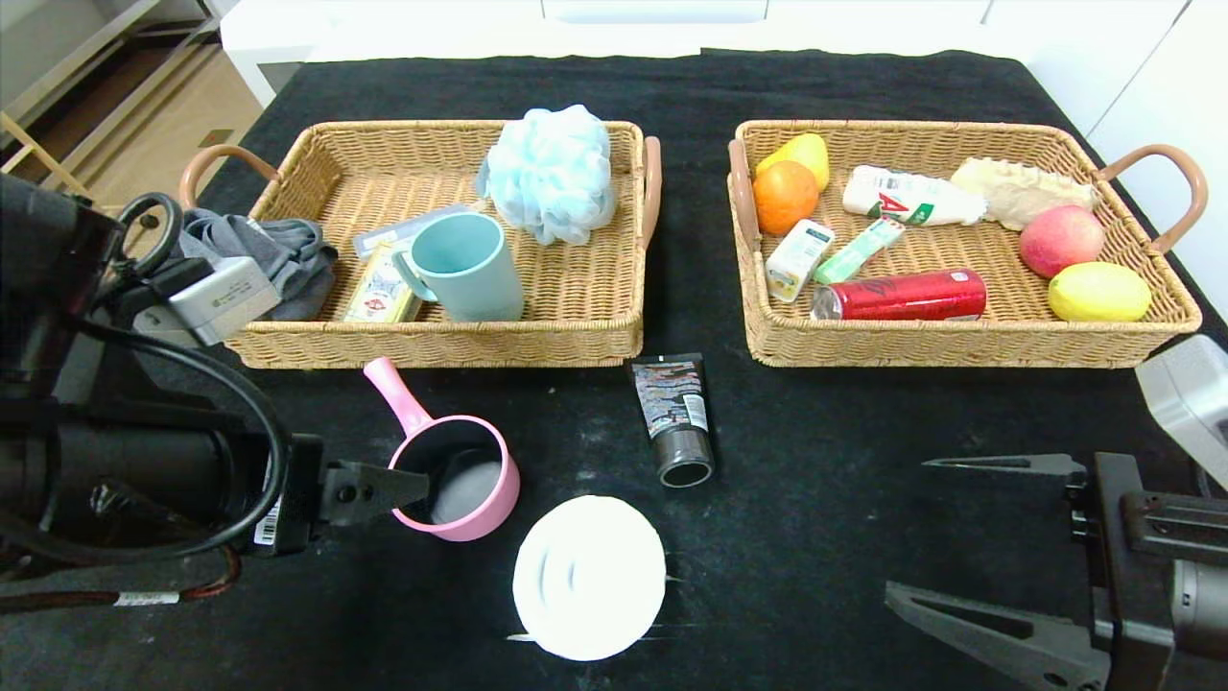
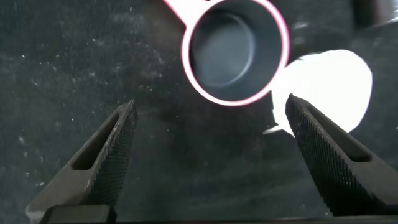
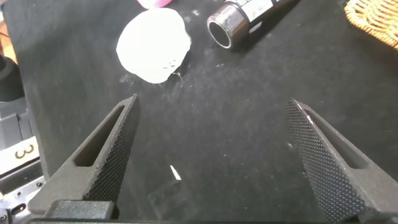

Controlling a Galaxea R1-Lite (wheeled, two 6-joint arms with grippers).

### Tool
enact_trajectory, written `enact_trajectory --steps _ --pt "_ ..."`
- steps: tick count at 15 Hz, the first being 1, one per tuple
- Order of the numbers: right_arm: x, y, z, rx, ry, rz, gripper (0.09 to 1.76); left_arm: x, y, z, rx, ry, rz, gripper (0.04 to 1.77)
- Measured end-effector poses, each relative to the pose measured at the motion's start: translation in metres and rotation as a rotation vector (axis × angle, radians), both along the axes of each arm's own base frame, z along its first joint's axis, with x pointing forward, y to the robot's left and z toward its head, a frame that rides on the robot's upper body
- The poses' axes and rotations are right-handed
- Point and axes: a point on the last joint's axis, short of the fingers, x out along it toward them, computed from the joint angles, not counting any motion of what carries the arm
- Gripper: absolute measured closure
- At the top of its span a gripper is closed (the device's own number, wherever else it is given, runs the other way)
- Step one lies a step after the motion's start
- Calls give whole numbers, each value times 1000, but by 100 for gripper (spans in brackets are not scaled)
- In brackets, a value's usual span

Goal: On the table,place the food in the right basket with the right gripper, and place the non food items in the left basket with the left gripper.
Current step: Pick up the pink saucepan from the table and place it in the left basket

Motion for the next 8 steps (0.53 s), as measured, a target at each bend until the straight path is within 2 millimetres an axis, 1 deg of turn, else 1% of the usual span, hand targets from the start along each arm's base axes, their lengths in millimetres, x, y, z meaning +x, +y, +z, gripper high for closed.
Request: enact_trajectory --steps 4,8 --pt "1 1 -1 1 0 2 15 15 -3 -7 0 31 88 9" --pt "1 1 -1 0 1 4 14 27 -7 -17 23 67 106 9"
